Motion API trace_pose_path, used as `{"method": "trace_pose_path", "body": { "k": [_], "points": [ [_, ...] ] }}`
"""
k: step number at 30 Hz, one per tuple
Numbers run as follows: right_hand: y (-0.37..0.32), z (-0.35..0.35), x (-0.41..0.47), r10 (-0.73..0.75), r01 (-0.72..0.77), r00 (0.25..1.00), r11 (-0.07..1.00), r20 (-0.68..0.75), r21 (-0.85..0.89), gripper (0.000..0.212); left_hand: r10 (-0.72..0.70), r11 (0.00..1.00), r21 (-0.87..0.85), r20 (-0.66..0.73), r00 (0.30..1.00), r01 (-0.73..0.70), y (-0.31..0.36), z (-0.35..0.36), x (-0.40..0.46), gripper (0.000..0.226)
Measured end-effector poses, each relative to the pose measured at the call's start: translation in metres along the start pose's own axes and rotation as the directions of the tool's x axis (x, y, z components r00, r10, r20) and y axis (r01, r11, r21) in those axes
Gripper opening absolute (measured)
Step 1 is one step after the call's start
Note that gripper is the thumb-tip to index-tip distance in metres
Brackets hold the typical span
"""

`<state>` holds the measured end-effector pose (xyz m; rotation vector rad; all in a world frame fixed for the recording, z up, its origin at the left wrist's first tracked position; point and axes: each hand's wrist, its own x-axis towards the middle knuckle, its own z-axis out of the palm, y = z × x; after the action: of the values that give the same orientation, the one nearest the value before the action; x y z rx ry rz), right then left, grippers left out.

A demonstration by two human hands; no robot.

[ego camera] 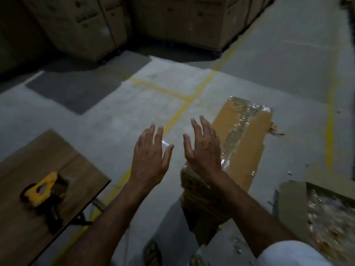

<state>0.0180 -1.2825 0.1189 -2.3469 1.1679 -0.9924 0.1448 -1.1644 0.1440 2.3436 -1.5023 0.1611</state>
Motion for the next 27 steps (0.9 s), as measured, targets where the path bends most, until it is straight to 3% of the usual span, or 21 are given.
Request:
{"method": "trace_pose_path", "body": {
  "k": [5, 10, 18, 24, 27],
  "points": [
    [-0.098, 0.031, -0.019, -0.318, 0.296, 0.943, 0.937, 0.1, 0.188, 0.055, -0.202, 0.974, 0.083, -0.09, 0.975, 0.209, -0.069, -0.049, -0.067, 0.07],
    [-0.194, 0.07, -0.057, -0.536, 0.472, 0.833, 0.819, 0.14, 0.328, 0.055, -0.388, 0.894, 0.147, -0.221, 0.895, 0.424, -0.135, -0.096, -0.148, 0.071],
    [-0.35, 0.128, -0.17, -0.784, 0.615, 0.599, 0.58, 0.161, 0.534, 0.053, -0.611, 0.679, 0.187, -0.393, 0.687, 0.71, -0.227, -0.164, -0.313, 0.071],
    [-0.447, 0.158, -0.284, -0.915, 0.64, 0.363, 0.384, 0.178, 0.666, 0.056, -0.746, 0.467, 0.161, -0.456, 0.485, 0.869, -0.265, -0.195, -0.443, 0.071],
    [-0.487, 0.163, -0.34, -0.952, 0.603, 0.234, 0.3, 0.196, 0.739, 0.055, -0.799, 0.344, 0.095, -0.493, 0.345, 0.934, -0.27, -0.209, -0.504, 0.072]
  ]
}}
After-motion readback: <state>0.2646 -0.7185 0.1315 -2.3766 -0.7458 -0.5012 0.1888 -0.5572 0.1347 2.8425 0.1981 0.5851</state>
